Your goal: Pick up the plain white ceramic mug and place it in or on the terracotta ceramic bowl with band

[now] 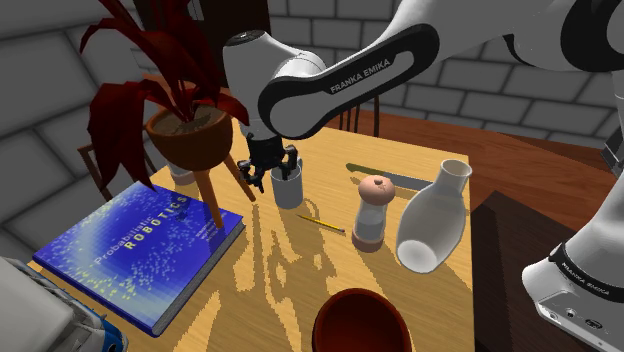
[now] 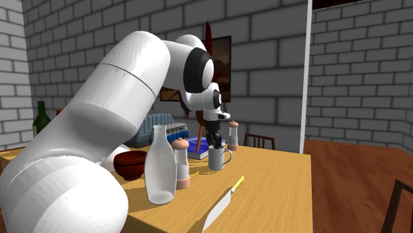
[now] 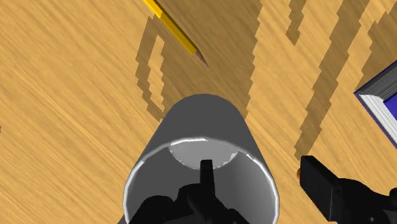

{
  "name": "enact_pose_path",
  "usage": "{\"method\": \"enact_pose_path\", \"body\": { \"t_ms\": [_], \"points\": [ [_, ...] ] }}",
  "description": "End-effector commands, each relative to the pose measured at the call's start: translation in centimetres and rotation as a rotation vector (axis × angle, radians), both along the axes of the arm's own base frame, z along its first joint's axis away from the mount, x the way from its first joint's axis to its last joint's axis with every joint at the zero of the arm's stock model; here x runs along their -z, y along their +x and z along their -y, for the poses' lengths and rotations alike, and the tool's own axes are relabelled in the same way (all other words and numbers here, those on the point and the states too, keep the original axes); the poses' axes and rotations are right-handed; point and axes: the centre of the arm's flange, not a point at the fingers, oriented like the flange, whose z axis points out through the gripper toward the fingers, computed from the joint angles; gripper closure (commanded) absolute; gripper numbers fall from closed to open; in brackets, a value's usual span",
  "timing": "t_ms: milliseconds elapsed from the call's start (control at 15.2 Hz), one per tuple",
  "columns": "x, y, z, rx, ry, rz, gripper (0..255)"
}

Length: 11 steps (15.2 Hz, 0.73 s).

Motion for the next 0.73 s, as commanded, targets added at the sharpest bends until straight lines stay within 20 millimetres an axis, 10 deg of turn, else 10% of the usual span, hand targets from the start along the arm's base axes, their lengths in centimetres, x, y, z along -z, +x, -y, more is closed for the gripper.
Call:
{"method": "enact_pose_path", "body": {
  "t_ms": [0,660],
  "points": [
    [0.0,0.0,0.0,0.0,0.0,0.0,255],
    [-1.1,0.0,0.0,0.0,0.0,0.0,255]
  ]
}}
